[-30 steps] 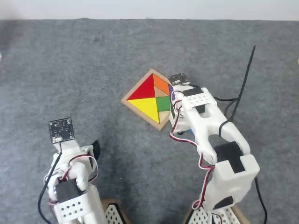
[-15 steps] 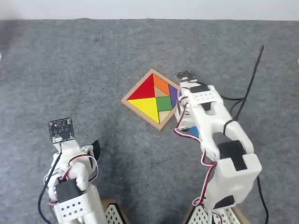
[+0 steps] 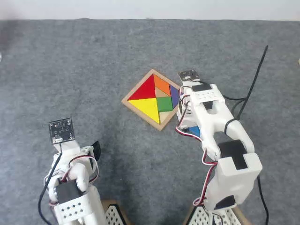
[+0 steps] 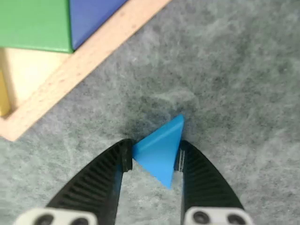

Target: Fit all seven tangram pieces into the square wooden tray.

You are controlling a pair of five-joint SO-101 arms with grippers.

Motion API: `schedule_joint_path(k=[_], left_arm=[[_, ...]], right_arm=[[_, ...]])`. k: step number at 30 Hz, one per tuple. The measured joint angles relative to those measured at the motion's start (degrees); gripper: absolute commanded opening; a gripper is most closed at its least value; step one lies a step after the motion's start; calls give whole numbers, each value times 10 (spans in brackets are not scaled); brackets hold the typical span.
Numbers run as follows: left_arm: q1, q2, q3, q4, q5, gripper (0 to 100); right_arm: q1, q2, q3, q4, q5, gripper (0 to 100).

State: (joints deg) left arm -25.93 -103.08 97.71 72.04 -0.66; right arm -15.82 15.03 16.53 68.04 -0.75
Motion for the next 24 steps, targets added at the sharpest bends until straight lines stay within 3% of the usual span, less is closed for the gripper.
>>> schedule_joint_path(k=[13, 16, 24], left_arm=[[0, 0, 0, 0, 0, 271], [0, 0, 0, 0, 0, 271], [0, 0, 0, 0, 0, 271]], right_arm=[[-55, -27, -69, 67, -33, 95], [-62, -27, -96, 61, -134, 95], [-171, -4, -200, 42, -476, 95]])
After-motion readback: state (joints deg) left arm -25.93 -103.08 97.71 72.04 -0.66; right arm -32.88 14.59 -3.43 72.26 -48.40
